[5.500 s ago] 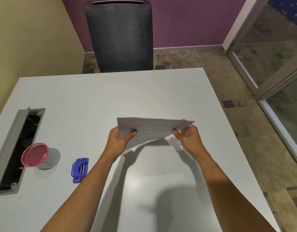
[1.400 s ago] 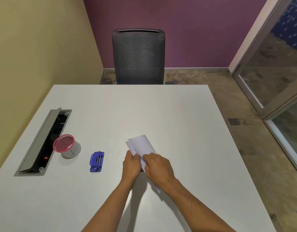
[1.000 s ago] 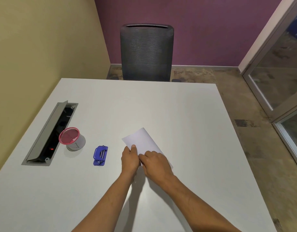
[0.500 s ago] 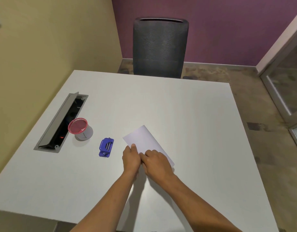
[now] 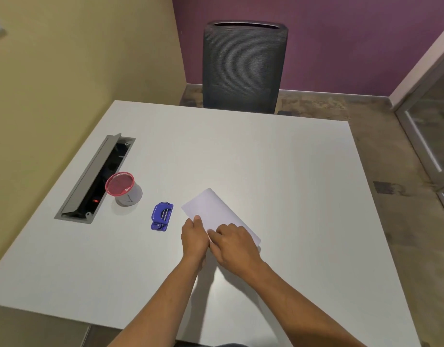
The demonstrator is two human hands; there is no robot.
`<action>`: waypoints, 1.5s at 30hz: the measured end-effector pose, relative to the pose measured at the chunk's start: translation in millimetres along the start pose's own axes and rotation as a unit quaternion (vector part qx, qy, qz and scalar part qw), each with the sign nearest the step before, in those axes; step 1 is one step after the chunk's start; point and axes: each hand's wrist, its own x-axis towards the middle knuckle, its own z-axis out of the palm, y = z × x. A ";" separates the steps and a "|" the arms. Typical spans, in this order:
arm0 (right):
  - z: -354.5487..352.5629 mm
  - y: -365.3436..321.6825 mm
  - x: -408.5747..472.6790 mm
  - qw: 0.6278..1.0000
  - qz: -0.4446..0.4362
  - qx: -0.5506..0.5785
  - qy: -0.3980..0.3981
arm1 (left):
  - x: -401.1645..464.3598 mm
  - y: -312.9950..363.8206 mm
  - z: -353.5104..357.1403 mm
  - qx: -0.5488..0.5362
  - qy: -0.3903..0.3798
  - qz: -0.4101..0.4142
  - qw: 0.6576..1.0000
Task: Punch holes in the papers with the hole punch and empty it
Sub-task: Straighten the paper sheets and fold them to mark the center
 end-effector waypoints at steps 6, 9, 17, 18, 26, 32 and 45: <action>2.8 15.9 -14.1 0.961 0.231 0.141 0.061 | 16.6 0.4 -23.6 0.014 -0.046 0.001 0.999; -8.9 18.4 2.6 0.905 0.340 0.249 0.056 | 27.9 0.4 -44.6 0.063 -0.106 0.027 0.992; 2.2 22.1 51.8 0.729 0.412 0.543 -0.067 | 48.1 19.4 -93.1 0.191 -0.294 0.048 0.935; 6.4 20.4 53.6 0.720 0.421 0.549 -0.059 | 49.2 22.2 -96.7 0.193 -0.305 0.047 0.931; 26.5 7.9 57.5 0.668 0.493 0.554 0.057 | 66.6 23.8 -111.9 0.221 -0.315 0.034 0.922; 32.2 10.5 55.1 0.686 0.494 0.529 0.064 | 67.7 28.3 -108.5 0.223 -0.316 0.034 0.922; 28.1 7.5 43.9 0.694 0.459 0.551 0.071 | 62.3 33.6 -110.8 0.178 -0.300 -0.009 0.937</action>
